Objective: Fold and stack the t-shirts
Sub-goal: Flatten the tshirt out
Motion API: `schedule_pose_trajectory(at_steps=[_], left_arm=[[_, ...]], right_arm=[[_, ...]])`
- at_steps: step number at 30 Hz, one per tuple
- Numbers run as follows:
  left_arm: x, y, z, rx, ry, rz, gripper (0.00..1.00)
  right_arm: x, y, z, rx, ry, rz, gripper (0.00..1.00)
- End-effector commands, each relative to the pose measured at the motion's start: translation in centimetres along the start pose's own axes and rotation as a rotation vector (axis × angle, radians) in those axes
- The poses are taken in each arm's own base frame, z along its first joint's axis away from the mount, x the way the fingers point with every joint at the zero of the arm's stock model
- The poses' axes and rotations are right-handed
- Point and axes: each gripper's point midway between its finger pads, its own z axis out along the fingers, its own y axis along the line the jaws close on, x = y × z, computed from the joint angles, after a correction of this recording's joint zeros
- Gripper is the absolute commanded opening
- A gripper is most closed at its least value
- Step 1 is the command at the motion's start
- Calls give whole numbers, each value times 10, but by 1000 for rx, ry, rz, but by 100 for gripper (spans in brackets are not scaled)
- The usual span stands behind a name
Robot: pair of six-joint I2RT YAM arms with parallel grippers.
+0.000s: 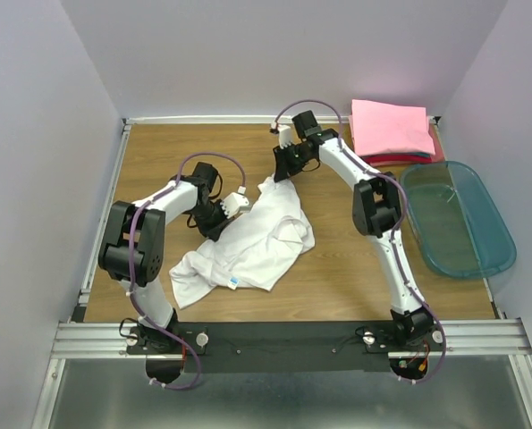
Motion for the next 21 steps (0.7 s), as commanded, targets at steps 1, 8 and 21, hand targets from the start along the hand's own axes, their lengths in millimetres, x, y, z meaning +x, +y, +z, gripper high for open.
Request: schedule_pose_trajectory(at_steps=[1,8,21], left_arm=[[2,13,0,-35,38,-32,0],[-58,102,-79,-262,-72,-9,0],[-25,-17,-72,-99,56,295,0]], right_arm=[[-7,-18,-10,46,-26,-40,13],[-48,-45,-115,127,-181,-12,1],[85,13,-175,68,-5,73,1]])
